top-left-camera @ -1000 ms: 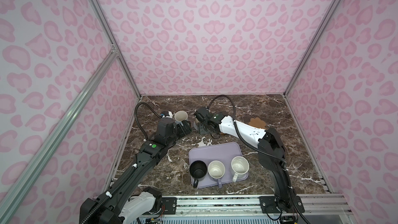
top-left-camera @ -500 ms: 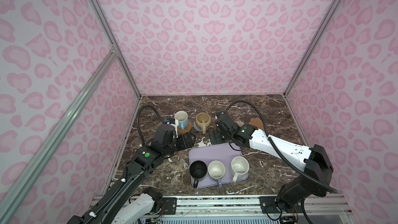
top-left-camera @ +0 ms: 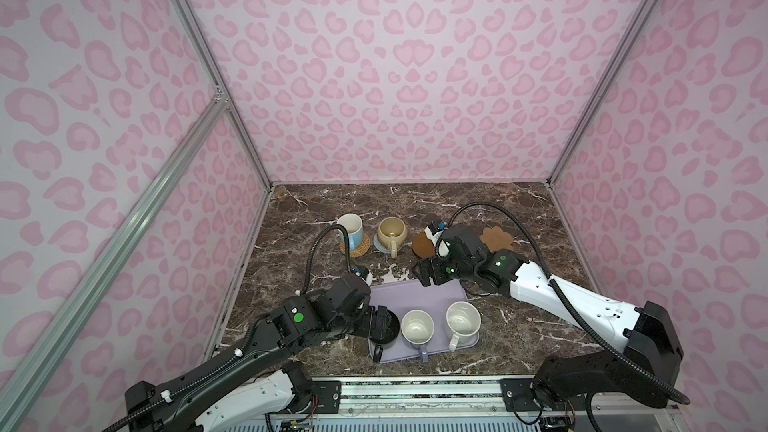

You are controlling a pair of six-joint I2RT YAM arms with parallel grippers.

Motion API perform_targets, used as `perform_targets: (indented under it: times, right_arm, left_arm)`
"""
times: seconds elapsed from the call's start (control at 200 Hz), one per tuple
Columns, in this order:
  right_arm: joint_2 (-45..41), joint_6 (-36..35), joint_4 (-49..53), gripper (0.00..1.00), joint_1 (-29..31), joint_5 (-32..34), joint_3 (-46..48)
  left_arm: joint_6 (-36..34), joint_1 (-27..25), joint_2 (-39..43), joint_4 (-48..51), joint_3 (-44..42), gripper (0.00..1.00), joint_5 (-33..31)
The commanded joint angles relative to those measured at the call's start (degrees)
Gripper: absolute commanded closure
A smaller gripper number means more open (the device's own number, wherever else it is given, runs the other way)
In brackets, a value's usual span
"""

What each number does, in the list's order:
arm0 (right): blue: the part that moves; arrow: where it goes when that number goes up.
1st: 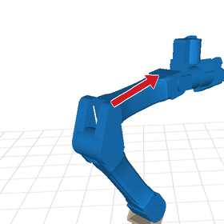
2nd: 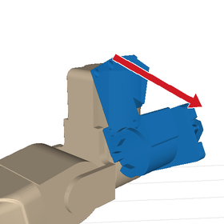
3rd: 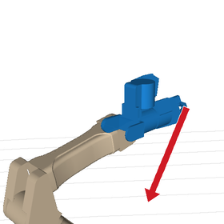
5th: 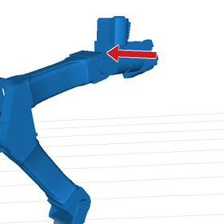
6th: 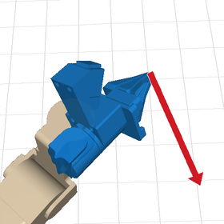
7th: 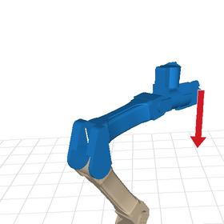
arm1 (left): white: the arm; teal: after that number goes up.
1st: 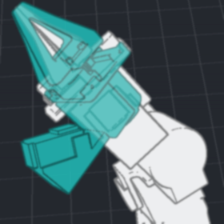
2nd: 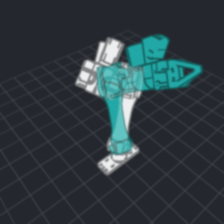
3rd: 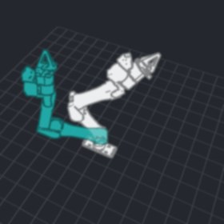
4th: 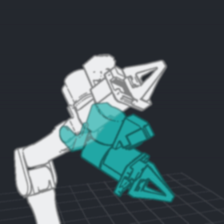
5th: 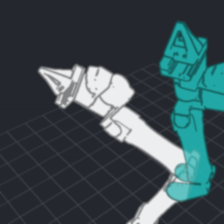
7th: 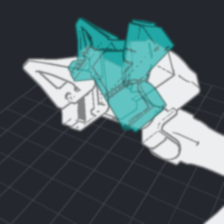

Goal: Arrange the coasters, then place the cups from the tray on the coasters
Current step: 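Raise the right gripper from the beige mug while the left moves over the black mug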

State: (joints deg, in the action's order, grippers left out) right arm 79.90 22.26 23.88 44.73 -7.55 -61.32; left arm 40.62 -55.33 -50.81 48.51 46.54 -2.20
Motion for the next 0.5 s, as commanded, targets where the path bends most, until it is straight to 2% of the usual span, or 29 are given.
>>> perform_targets:
  times: [0.0, 0.13, 0.375, 0.495]
  right_arm:
    - [0.7, 1.5, -0.9, 0.05, -1.0, -0.6, 0.8]
    - [0.1, 3.8, -3.8, 0.06, -3.9, -1.9, 3.2]
    - [-0.7, 3.7, -2.9, 0.06, -4.0, 1.7, 3.6]
    - [-0.6, 3.1, -4.3, 0.06, -3.5, -1.9, 3.7]
  left_arm:
    - [1.7, -4.2, -1.7, 2.6, -0.8, 0.03, -4.4]
    - [1.6, -7.7, -3.6, 0.4, -2.8, 0.03, -5.4]
    - [1.2, -12.3, -3.8, -3.4, -5.3, 0.03, -4.9]
    - [2.0, -12.5, -7.0, -1.4, -5.0, 0.0, -7.4]
